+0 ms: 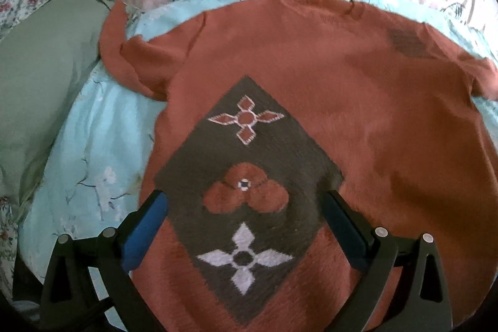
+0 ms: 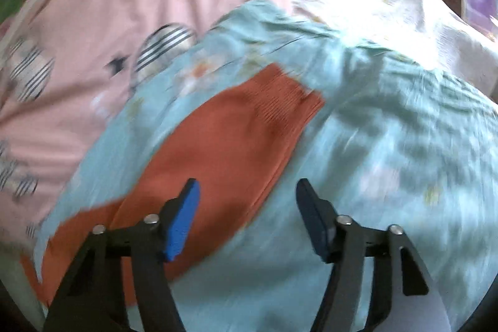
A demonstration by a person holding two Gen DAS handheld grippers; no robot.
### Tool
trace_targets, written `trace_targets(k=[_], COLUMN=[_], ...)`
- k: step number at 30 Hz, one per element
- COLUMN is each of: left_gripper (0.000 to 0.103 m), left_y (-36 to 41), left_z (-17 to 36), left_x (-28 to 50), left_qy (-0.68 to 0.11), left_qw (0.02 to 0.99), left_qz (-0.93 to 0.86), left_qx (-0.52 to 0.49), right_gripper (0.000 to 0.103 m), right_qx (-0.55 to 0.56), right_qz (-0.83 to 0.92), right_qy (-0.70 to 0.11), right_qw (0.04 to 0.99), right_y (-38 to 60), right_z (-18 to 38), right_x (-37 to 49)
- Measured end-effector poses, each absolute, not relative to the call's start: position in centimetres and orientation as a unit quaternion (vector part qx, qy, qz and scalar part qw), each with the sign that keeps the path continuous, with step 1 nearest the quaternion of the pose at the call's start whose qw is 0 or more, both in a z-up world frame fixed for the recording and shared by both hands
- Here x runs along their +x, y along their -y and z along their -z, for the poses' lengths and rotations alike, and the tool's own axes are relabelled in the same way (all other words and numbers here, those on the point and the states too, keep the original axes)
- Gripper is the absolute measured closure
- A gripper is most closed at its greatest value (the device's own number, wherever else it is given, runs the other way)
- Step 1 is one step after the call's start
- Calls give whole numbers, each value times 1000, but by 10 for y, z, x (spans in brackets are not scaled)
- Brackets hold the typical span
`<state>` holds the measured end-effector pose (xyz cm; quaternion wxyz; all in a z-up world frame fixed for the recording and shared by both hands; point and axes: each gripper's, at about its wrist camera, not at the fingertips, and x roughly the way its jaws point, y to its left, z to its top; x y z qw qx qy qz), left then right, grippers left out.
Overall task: Fold small clothes
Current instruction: 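Grasp the sweater sleeve cuff with the right gripper and lift it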
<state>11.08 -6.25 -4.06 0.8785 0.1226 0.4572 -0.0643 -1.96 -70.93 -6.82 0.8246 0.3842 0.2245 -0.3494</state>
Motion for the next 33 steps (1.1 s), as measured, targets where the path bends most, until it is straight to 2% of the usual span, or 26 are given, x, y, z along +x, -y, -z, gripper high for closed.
trace_targets(k=[3,4,5,7,9,16,20,24,33], left_gripper=[3,3,3,3,3,3,3,3,3], left_y=[71,73,75,80,84,83,77,68,36], left_z=[49,52,54,58,60,57,57,50,45], left_x=[116,117,118,121,124,121,118,112,120], left_qy=[-464,-469,-472,-475,-477,-464,-467,-459,-457], left_qw=[875,871,869,867,865,871,871,877,881], left_qz=[66,63,62,64,65,72,79,85,102], left_qx=[121,129,133,138,142,141,129,117,64], right_gripper=[49,54,59,89,93,95,95,94,94], right_qx=[413,422,432,426,419,346,352,369,362], right_qz=[357,355,352,364,357,250,151,44,-141], right_qy=[-225,-225,-224,-231,-222,-219,-234,-250,-343], right_qw=[807,803,800,796,805,877,894,894,855], right_y=[745,746,753,750,743,644,572,491,294], right_z=[84,90,95,98,90,37,25,24,53], right_x=[-10,-7,-5,-3,-5,28,60,110,246])
